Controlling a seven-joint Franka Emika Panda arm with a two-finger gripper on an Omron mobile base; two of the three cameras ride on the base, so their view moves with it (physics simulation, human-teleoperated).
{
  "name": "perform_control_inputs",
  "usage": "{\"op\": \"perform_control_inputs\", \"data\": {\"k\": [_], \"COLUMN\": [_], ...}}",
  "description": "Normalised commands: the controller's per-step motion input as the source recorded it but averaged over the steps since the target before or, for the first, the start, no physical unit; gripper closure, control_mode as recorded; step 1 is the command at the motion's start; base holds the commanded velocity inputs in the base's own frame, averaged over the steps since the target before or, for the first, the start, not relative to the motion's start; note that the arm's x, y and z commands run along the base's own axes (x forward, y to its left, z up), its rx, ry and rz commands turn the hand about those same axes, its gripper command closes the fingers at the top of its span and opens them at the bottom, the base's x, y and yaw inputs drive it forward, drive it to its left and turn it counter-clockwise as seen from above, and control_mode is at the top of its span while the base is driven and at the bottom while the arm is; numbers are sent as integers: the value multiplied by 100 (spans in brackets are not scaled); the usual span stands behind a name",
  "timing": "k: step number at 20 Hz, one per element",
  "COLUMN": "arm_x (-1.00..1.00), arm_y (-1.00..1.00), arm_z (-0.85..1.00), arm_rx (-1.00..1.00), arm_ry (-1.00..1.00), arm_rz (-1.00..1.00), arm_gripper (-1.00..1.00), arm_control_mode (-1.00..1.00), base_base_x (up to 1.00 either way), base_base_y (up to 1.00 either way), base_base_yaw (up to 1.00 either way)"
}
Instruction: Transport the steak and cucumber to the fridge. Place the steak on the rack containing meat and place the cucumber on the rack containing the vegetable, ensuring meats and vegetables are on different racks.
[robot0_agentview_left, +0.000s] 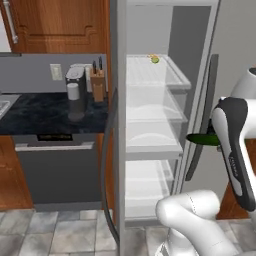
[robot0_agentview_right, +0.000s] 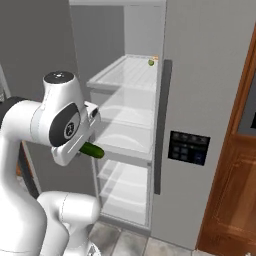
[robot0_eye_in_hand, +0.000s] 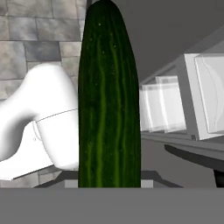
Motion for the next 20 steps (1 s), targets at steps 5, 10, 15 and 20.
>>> {"op": "perform_control_inputs", "data": {"k": [5, 10, 15, 20], "arm_x": [0, 0, 0, 0], "arm_y": [0, 0, 0, 0], "arm_z": [0, 0, 0, 0], "arm_rx": [0, 0, 0, 0], "arm_ry": [0, 0, 0, 0], "arm_rz": [0, 0, 0, 0], "arm_gripper": [100, 100, 100, 100], "arm_control_mode": [100, 100, 100, 100], "base_base_x": [25, -43, -29, 79], "base_base_y": [17, -40, -32, -12], "base_base_yaw": [9, 19, 18, 14]}}
